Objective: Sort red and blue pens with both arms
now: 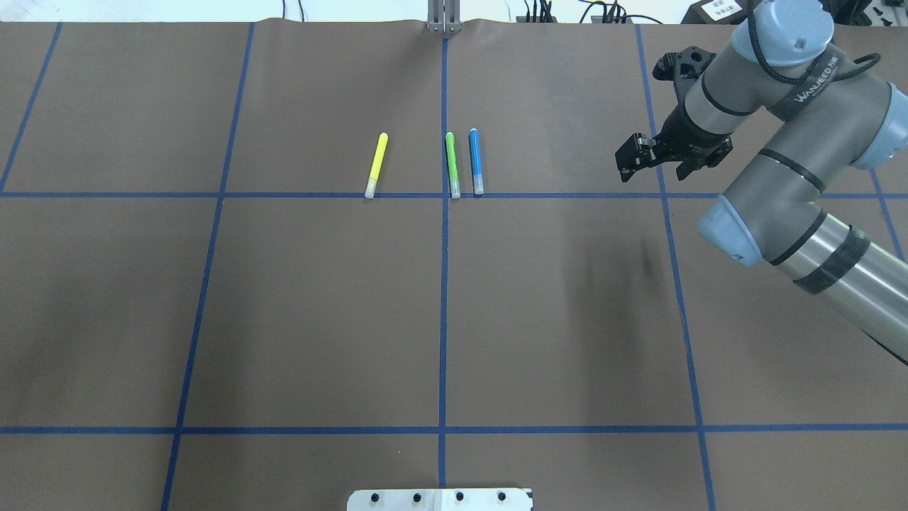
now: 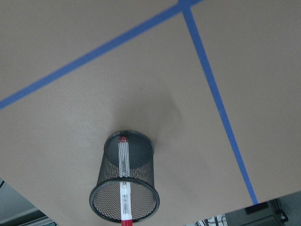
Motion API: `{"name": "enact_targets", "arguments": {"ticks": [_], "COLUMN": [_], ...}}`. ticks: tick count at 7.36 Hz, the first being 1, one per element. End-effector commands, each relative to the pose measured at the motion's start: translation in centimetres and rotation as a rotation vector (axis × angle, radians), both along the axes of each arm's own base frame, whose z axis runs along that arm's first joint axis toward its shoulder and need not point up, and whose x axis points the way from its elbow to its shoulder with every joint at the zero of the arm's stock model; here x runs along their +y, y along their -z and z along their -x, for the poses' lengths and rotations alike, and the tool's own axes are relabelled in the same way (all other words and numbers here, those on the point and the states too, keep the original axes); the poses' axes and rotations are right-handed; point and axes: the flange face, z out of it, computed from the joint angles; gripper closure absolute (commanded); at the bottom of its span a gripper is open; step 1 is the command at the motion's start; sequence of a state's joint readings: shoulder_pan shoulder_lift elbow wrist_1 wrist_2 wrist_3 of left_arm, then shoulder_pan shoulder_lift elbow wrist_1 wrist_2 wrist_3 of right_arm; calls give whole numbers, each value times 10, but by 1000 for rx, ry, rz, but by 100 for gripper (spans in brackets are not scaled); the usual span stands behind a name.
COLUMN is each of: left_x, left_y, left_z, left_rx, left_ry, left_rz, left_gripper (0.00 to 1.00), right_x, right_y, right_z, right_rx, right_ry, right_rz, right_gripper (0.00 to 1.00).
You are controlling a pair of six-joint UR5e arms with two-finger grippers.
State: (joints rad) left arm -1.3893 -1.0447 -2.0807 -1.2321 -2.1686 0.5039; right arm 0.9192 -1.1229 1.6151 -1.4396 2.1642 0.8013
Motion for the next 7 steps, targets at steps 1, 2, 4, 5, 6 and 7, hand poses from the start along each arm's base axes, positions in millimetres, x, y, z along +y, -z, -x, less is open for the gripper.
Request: {"name": "enact_targets", "arguments": {"ticks": [1, 2, 4, 5, 6, 7], "left_x": [-50, -66, -79, -85, -94, -95], "left_y": [33, 45, 64, 64, 60, 60], "left_z": [1, 5, 17, 18, 17, 17], "left_rx": [28, 54, 143, 144, 144, 145], "left_ry": [228, 294, 435, 455, 455, 456], "left_rz": [2, -19, -53, -62, -63, -62], "left_gripper": [0, 0, 0, 0, 0, 0], "right_x": [1, 2, 1, -3, -11, -22], "right_y": [-1, 1, 11, 26, 39, 56], "right_z": [4, 5, 11, 21, 31, 51], "right_rx": [9, 7, -4, -15, -25, -30], "right_ry": [0, 1, -11, -30, -61, -89], "right_rz": [-7, -8, 2, 21, 53, 94], "right_gripper": [0, 0, 0, 0, 0, 0]}}
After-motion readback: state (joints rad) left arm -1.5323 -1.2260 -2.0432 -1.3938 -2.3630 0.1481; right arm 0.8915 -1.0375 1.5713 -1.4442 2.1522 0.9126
